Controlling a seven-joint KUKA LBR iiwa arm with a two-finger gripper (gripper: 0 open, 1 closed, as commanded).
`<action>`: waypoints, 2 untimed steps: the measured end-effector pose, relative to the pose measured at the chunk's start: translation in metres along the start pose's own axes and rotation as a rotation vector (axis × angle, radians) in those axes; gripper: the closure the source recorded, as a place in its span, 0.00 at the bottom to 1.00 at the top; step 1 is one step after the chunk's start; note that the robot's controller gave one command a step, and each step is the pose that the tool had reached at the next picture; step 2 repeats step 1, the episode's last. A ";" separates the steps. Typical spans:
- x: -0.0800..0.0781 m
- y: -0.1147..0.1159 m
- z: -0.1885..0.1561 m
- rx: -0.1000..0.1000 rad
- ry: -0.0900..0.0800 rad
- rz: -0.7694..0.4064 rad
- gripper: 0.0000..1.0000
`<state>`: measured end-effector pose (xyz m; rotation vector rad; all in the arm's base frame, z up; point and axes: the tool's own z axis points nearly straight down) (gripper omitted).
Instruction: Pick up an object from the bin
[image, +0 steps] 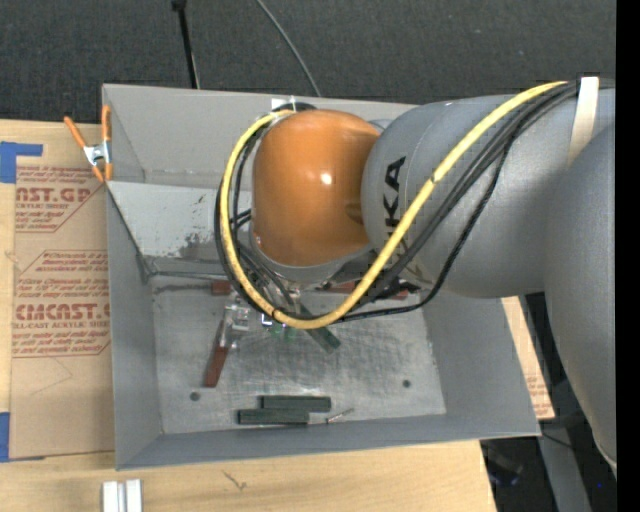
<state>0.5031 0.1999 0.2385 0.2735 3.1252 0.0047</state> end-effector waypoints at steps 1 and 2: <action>-0.062 -0.044 -0.063 0.004 0.004 -0.043 1.00; -0.062 -0.044 -0.063 0.004 0.004 -0.043 1.00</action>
Offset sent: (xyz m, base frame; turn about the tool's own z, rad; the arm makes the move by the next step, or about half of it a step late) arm 0.0175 0.0328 -0.0872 0.0913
